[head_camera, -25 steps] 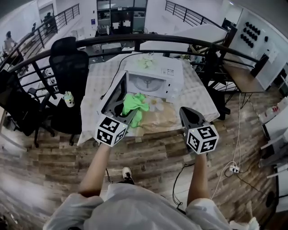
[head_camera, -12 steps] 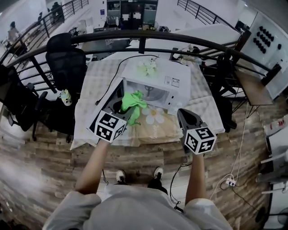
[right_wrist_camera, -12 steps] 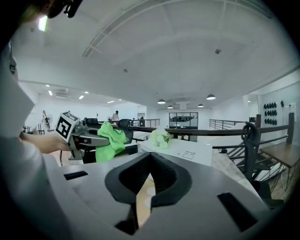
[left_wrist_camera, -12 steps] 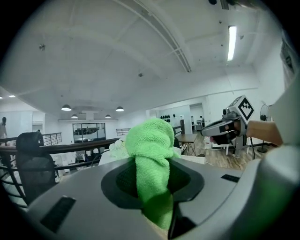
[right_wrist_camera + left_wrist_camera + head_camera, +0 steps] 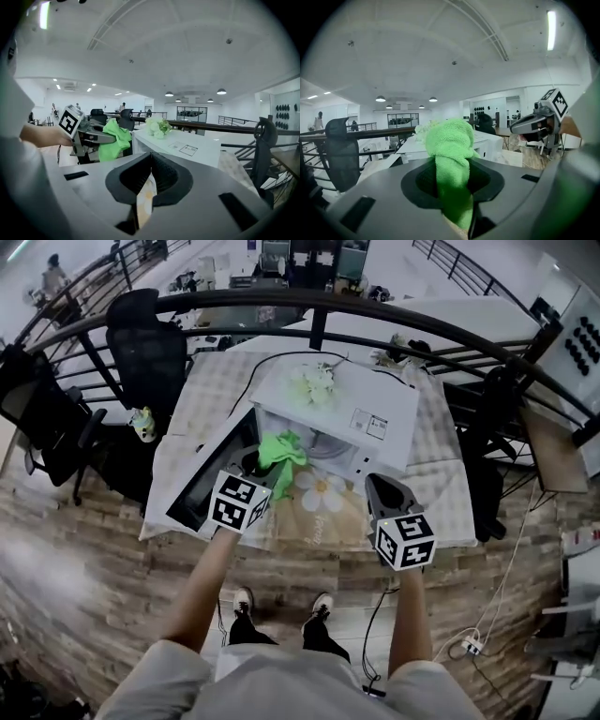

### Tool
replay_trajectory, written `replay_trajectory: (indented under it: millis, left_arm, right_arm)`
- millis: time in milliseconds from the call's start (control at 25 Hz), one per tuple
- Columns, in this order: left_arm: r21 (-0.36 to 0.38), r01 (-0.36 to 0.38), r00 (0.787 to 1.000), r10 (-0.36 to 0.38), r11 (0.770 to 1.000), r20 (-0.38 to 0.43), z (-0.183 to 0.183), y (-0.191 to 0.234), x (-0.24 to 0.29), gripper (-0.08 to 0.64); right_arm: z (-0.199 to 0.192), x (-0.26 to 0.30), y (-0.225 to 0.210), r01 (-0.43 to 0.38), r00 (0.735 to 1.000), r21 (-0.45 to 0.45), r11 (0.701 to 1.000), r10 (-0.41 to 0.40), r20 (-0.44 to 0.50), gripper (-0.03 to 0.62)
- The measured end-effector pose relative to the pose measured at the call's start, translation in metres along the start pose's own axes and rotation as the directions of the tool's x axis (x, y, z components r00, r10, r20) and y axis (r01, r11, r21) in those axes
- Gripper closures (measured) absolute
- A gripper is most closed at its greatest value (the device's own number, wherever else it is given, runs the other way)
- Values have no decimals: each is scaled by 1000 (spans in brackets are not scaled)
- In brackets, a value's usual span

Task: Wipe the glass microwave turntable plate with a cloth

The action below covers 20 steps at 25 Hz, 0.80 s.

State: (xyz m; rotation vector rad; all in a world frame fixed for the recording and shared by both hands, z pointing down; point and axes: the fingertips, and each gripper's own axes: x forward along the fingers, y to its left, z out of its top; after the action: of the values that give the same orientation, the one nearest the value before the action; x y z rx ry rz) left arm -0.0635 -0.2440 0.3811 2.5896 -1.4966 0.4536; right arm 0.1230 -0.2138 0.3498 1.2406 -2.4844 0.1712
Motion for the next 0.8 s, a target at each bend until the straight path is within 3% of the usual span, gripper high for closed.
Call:
replay_trajectory:
  millis: [320, 440, 560, 680, 800]
  left_arm:
    - [-97, -23, 996, 14, 995, -88, -66, 30, 100, 426]
    - [-103, -44, 996, 35, 994, -84, -85, 42, 132, 426]
    - [-116, -89, 995, 83, 989, -59, -98, 55, 158, 423]
    - [-92, -117, 990, 109, 989, -94, -115, 59, 188, 425]
    - [-49, -117, 974, 105, 992, -199, -142, 63, 212, 425]
  right_arm:
    - [-47, 60, -9, -11, 999, 61, 998, 13, -31, 591]
    - [-63, 74, -9, 8, 999, 26, 1000, -7, -43, 581]
    - [-76, 83, -9, 6, 999, 61, 998, -4, -34, 581]
    - [-85, 88, -14, 21, 999, 91, 996, -19, -30, 580]
    - [-97, 89, -17, 52, 998, 85, 995, -48, -47, 580]
